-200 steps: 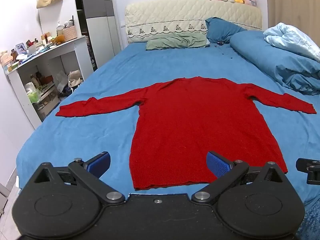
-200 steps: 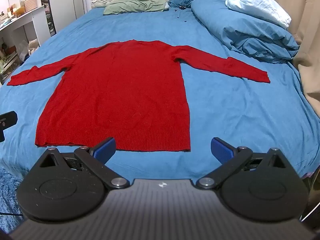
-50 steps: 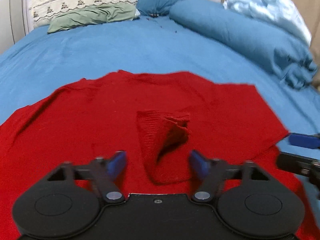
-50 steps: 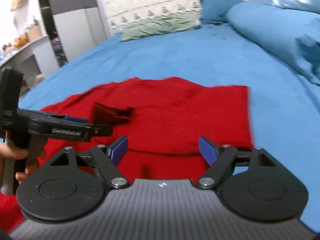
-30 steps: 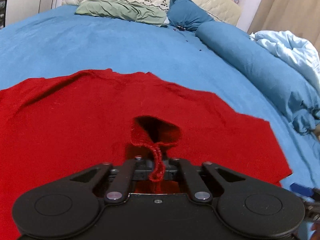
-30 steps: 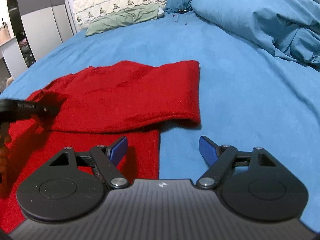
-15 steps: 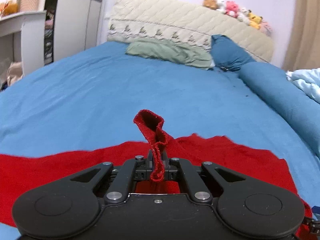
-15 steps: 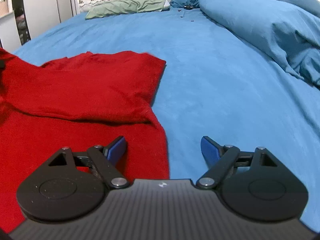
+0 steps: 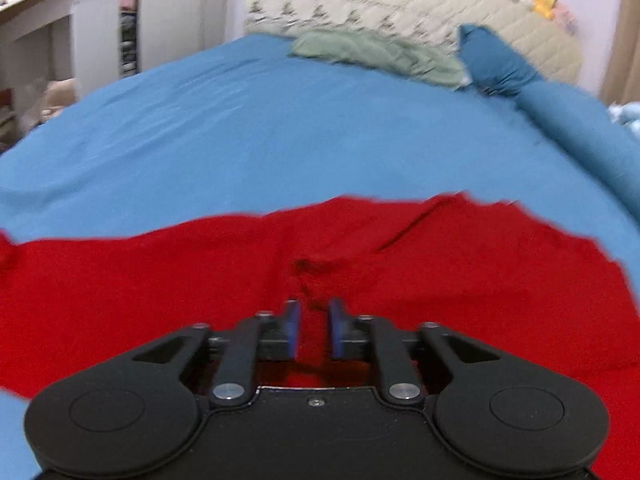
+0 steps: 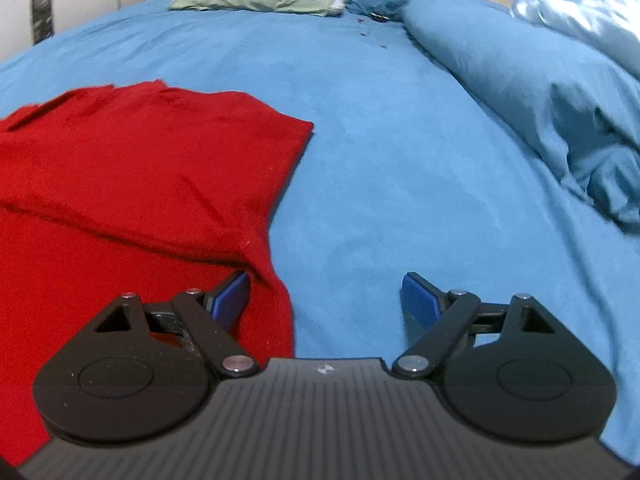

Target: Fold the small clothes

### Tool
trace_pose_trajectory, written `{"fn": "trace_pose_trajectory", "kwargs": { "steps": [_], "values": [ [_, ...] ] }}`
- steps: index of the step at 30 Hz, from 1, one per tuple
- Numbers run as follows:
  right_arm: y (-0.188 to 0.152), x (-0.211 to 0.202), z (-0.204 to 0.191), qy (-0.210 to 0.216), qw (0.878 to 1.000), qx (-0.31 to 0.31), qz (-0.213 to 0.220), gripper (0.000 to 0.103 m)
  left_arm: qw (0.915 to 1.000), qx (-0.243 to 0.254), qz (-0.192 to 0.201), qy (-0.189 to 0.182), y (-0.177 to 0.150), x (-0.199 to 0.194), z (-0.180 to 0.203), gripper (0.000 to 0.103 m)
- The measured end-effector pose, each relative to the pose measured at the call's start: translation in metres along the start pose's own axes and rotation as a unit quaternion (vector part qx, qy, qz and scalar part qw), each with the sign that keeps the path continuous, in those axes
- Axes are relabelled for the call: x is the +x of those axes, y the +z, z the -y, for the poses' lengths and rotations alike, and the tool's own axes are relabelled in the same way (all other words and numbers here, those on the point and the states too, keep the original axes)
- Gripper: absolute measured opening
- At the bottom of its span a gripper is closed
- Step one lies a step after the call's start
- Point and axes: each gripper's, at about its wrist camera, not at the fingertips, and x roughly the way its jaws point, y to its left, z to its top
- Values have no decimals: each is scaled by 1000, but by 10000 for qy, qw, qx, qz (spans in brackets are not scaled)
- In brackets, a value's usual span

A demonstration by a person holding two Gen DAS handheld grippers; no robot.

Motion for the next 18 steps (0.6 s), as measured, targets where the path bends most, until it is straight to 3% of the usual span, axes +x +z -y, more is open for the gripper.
{"fn": "trace_pose_trajectory", "kwargs": {
  "steps": [2,6,7,9,11,13,18],
  "values": [
    [3,-10,-4,113,9998,-104,151,99,9999,99,90,44,-5,-12,-10,30],
    [19,-29,-27,937,9928,53,750,102,9978,382,487,-251,1,-34,-4,60],
    [24,-26,-36,1066,9913,101,761,102,9969,410,513,-430,5,-33,2,64],
    [32,-11,-53,1187,9905,259,642,102,9945,383,443,-863,12,-25,13,64],
    [33,8,-64,1180,9915,342,426,102,9930,325,393,-1061,14,-14,23,64],
    [22,24,-69,970,9947,243,244,102,9929,293,294,-1118,15,0,29,65],
    [27,13,-61,1152,9899,609,563,103,9948,17,2,-1017,11,31,22,67]
  ]
}}
